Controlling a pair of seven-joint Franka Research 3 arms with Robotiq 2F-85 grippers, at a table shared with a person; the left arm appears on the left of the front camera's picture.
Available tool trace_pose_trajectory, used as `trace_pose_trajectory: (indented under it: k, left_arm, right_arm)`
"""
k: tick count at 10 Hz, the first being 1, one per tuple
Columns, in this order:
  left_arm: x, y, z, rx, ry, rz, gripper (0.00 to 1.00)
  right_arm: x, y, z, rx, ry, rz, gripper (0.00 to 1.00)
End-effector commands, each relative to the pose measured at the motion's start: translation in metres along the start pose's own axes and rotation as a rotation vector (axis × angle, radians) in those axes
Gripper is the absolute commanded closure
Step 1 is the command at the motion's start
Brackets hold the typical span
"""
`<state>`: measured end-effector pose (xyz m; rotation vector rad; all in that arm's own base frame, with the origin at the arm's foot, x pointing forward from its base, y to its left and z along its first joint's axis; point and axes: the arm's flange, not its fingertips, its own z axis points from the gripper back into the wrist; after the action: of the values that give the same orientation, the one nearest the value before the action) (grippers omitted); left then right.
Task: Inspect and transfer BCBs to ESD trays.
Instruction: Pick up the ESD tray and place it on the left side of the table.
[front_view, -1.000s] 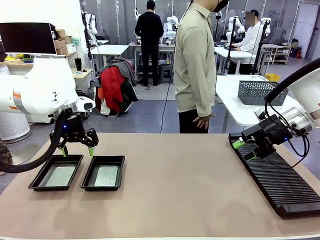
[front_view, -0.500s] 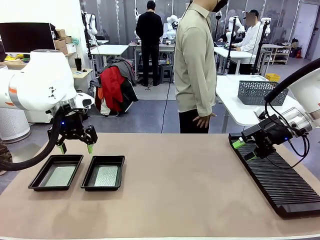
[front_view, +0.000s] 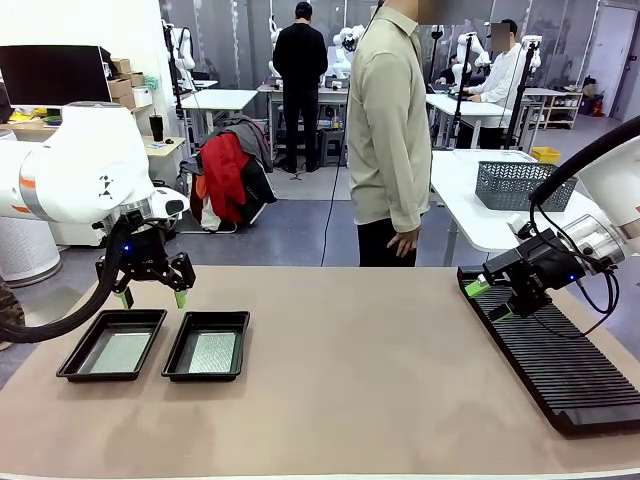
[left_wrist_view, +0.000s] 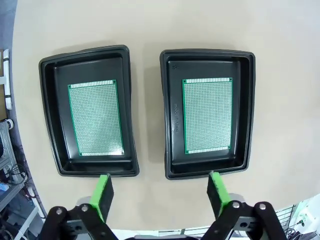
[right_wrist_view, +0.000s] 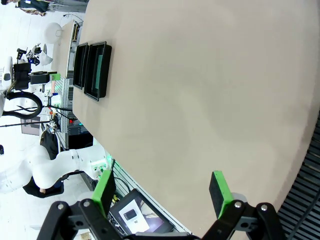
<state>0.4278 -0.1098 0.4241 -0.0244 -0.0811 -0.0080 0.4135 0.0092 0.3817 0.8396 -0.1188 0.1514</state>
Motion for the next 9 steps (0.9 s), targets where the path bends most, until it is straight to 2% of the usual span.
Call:
trace_pose_trajectory:
  k: [1, 9]
  left_arm:
    - [0.0011, -0.0001, -0.0005, -0.001, -0.005, 0.001, 0.0]
    - [0.0011, -0.0001, -0.0005, -0.001, -0.005, 0.001, 0.0]
  right_arm:
    - [-0.002, 0.0018, 0.0002, 0.001, -0.002, -0.003, 0.0]
    - [-0.002, 0.0018, 0.0002, 0.001, -0.002, -0.003, 0.0]
